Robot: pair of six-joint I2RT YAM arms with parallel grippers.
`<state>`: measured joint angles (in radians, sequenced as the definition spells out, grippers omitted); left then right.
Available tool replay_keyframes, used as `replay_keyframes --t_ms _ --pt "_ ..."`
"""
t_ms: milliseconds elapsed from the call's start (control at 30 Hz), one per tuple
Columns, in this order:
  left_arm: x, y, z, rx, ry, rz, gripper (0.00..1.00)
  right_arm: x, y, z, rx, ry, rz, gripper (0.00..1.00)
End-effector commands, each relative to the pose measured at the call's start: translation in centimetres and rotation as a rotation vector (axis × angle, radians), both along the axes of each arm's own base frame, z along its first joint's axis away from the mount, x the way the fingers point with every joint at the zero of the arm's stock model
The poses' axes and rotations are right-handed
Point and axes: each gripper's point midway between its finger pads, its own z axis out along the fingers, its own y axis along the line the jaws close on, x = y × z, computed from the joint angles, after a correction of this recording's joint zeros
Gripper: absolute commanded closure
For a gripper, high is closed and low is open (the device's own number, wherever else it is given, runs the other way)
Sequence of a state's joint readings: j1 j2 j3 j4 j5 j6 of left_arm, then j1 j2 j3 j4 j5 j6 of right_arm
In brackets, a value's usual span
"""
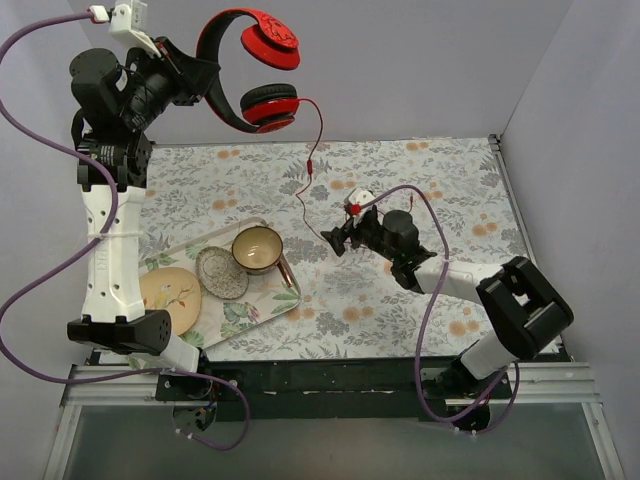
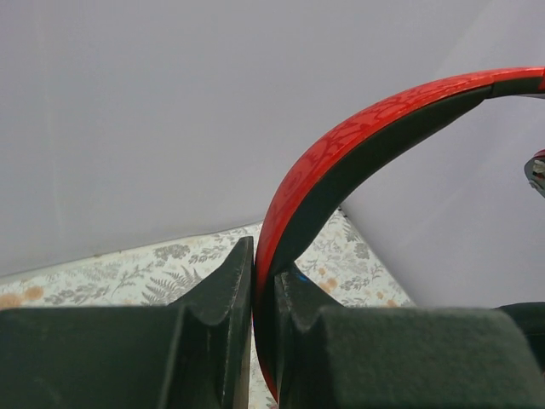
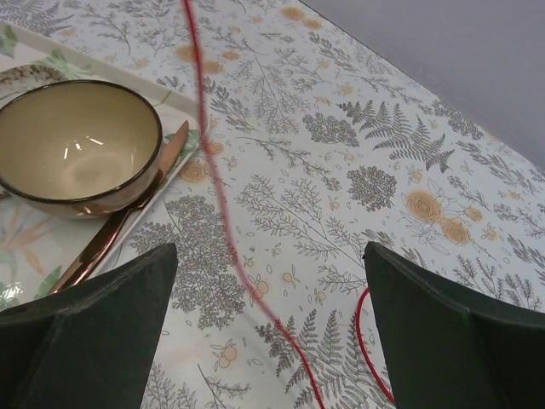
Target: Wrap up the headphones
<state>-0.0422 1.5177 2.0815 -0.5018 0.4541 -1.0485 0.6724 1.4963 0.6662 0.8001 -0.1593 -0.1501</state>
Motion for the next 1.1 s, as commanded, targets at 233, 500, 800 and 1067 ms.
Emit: replay_keyframes --t_ms 233,500,800,1067 --pt "-2.7 -0.5 3.3 -0.043 -0.051 -0.039 1.00 1.4 4.8 1.4 0.191 0.042 0.110 0.09" --pt "-2.3 -0.4 2.4 -0.027 -0.040 -0.031 1.00 6.3 -3.2 -1.5 0.026 0.169 -0.446 0.09" --pt "-1.9 -0.2 2.2 -0.025 -0.041 -0.019 1.00 1.8 -5.3 2.8 0.039 -0.074 -0.455 0.10" --pt "-1.8 -0.1 2.1 -0.023 -0.041 -0.008 1.00 -1.5 3.0 2.4 0.092 -0.045 -0.044 0.08"
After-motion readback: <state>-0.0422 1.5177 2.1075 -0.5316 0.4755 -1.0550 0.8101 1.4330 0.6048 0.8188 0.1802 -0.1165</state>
